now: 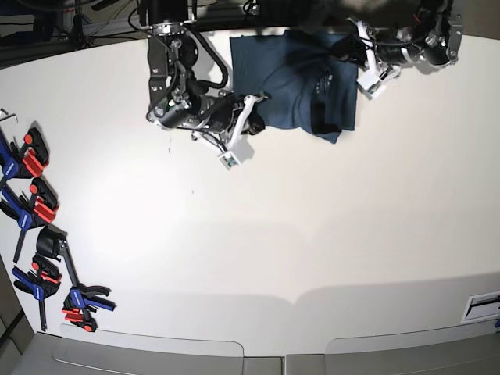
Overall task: Fold the T-shirt properly
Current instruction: 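Release the fabric and pull the right gripper back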
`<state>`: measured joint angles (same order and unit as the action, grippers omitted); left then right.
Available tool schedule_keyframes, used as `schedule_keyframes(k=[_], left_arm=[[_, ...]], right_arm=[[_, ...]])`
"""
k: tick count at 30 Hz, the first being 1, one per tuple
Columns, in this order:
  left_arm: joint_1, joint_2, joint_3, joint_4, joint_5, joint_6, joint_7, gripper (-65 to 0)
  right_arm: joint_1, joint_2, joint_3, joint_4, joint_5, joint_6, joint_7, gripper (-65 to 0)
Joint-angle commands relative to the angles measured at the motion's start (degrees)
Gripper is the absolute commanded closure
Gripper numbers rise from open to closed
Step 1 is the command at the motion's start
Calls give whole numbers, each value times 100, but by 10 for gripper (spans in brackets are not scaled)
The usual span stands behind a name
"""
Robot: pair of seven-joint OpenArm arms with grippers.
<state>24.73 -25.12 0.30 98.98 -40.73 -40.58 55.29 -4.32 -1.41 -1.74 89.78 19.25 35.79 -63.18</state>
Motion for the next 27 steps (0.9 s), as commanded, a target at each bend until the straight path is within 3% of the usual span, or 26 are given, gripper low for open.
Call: schedule_keyframes(k=[1, 4, 8, 13, 16, 18, 22, 27], left_arm=[[-50, -63, -35, 76, 293, 177, -125, 0], [-192, -61, -35, 76, 942, 629, -629, 0], [-494, -59, -28, 74, 1381, 1150, -1217, 0], [-1043, -46, -28, 76, 1436, 1554, -1482, 0], [-1281, -46, -31, 76, 1508, 1582, -1766, 0], [-1429, -50, -31, 76, 1705, 1646, -1746, 0], [-1541, -162, -35, 76, 2302, 2492, -1727, 0], [-1521, -531, -35, 76, 2966, 3136, -1639, 0]], right_arm=[[-4, 33, 44, 85, 68, 13, 35, 0], [-155, 44, 210, 85, 109, 11, 33, 0], [-291, 44, 490, 87, 647, 17, -201, 0], [-332, 44, 750, 96, 1698, 72, -697, 0], [-330, 44, 774, 98, 2291, 258, -741, 0], [-321, 44, 774, 142, 2505, 328, -717, 0], [-227, 44, 774, 476, 2509, 326, -378, 0], [-87, -107, 772, 1233, 2583, 317, 151, 0]])
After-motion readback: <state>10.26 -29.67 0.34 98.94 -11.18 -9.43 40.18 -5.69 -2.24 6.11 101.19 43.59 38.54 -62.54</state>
